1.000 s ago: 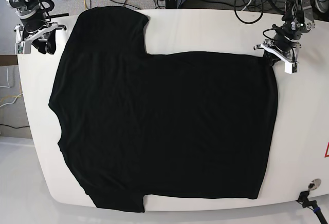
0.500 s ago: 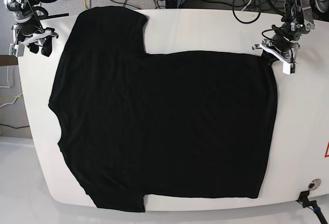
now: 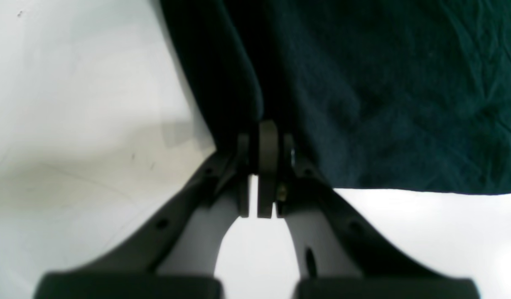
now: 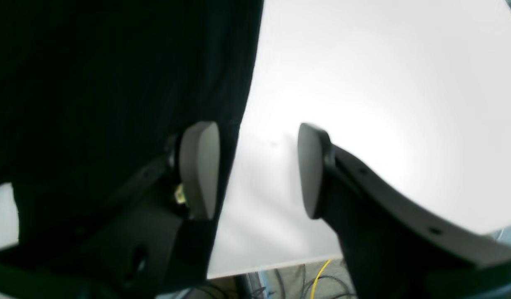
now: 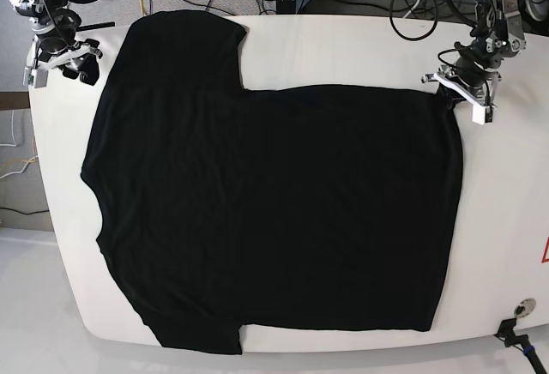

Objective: Fold the T-shirt properly
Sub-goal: 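Pull the shirt's shoulder edge toward the arms with both grippers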

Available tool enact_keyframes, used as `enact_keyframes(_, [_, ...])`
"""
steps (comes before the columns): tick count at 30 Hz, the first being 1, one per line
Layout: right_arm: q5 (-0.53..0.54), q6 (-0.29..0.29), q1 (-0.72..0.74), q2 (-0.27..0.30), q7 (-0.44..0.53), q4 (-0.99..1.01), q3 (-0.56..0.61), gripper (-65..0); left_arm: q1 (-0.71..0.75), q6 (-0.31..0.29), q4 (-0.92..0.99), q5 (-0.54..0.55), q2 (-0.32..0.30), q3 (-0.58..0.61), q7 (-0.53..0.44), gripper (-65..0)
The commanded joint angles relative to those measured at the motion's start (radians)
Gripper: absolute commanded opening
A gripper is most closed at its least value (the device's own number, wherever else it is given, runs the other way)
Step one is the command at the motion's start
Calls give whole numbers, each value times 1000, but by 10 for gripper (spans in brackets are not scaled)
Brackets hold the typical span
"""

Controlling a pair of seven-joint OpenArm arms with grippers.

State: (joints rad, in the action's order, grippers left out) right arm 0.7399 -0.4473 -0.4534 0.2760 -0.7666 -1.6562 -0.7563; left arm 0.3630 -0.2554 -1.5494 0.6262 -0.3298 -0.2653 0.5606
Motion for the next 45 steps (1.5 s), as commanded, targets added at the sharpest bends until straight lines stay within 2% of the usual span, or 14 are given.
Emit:
enact_keyframes(1, [10,-23,7,16,25,27,-4,-359,0,-4,-16,5,-14,-4,2,-650])
enact_keyframes(9, [8,-52,19,15,23,76,2,-357,-3,-7,-18,8,-16,-4,1,-650])
enact_keyframes(10, [7,-54,19,10,-43,86,7,-354,1,3,-5,-20,-12,1,17,-650])
enact_keyframes(19, [65,-59,37,6,-85,200,24,-358,-1,6,-7,-27,-15,4,9,-650])
enact_keyframes(33, [51,-58,70,3,-109,230,216,-374,6,7,-15,-26,-22,3,-7,-650])
enact_keyframes(36, [32,-55,78,6,-115,225,261,-445,6,4,-14,-29,-21,2,-4,-650])
enact_keyframes(39, [12,-52,80,10,-121,214,284,-599,-2,4,-15,-34,-22,-4,4,-650])
enact_keyframes(40, [86,-78,96,13,-61,214,284,-583,-4,-3,-3,-38,-20,2,-10,-650])
enact_keyframes(42, [78,-79,103,11,-56,214,284,-647,-4,0,-4,-34,-19,2,-14,-650])
enact_keyframes(45, [77,-75,110,15,-46,207,283,-650,1,0,-3,-33,-20,0,-15,-650])
